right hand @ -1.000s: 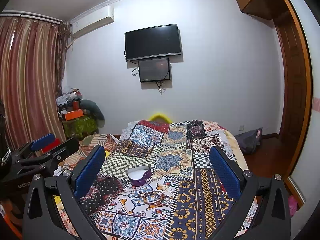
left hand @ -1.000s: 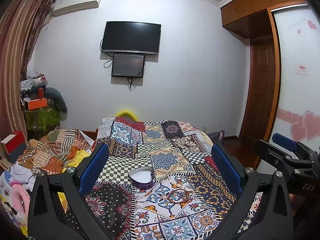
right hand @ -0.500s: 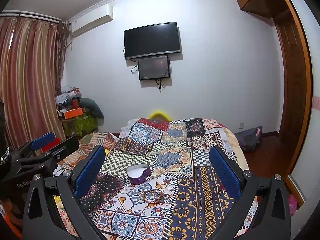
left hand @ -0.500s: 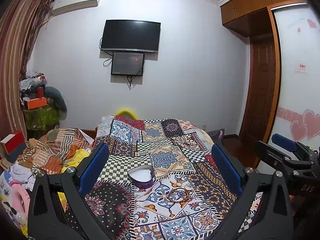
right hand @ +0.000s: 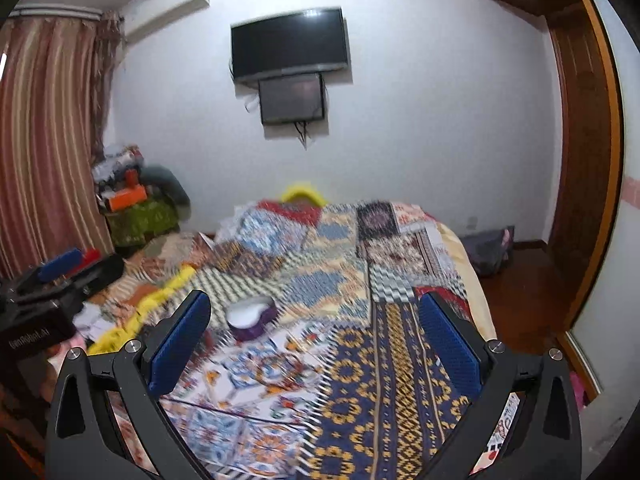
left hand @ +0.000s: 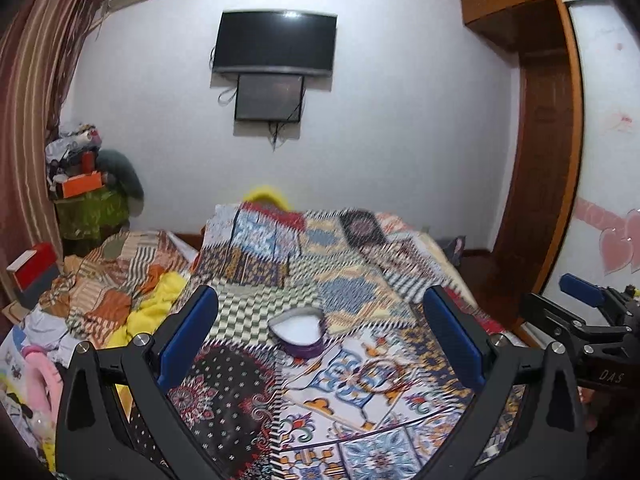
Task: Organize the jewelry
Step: 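Move both tools down toward the jewelry scattered beside the purple heart box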
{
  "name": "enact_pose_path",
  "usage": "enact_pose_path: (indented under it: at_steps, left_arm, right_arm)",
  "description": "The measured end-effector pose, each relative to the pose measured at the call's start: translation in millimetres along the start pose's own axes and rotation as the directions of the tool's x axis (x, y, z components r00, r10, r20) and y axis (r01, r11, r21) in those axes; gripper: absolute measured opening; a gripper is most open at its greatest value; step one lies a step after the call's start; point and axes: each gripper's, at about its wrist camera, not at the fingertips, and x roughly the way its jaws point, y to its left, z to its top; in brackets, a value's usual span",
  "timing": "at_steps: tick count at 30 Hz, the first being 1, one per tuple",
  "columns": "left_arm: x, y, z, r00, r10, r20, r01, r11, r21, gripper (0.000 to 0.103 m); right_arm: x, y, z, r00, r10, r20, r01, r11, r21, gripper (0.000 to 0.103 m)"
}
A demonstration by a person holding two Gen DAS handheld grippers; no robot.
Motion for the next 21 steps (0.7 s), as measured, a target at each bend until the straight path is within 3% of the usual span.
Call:
enact_pose_path:
  at_steps: [7, 11, 19, 21]
  left_arm:
    - [54.4, 8.2, -33.5, 0.983, -0.006, -0.182, 0.009, 1.0, 0.014, 0.102]
    - [85.0, 12.6, -54.1, 0.955, -0.021, -0.296, 0.024, 1.0, 0.006, 0.089]
    - [123.7, 13.8, -74.6, 0.897, -0.092, -0.432, 0.086, 0.996, -0.033, 0.067]
    - [131.2, 10.8, -76.0, 0.88, -0.119, -0.459, 0.113, 0.993, -0.041, 0.055]
  right_arm:
    - [48.7, -23.8, -29.0, 0.982, -0.025, -0.188, 0.024, 1.0, -0.009, 0.103]
    - [66.6, -30.2, -40.5, 0.966, -0.031, -0.256, 0.026, 0.999, -0.023, 0.101]
    - [98.8, -34.2, -52.3, 0.928, 0.056, -0.367, -0.06, 0.998, 0.001, 0.078]
    - [104.4, -33.0, -51.8, 0.922, 0.078, -0.379, -0.083, 0.997, 0.003, 0.073]
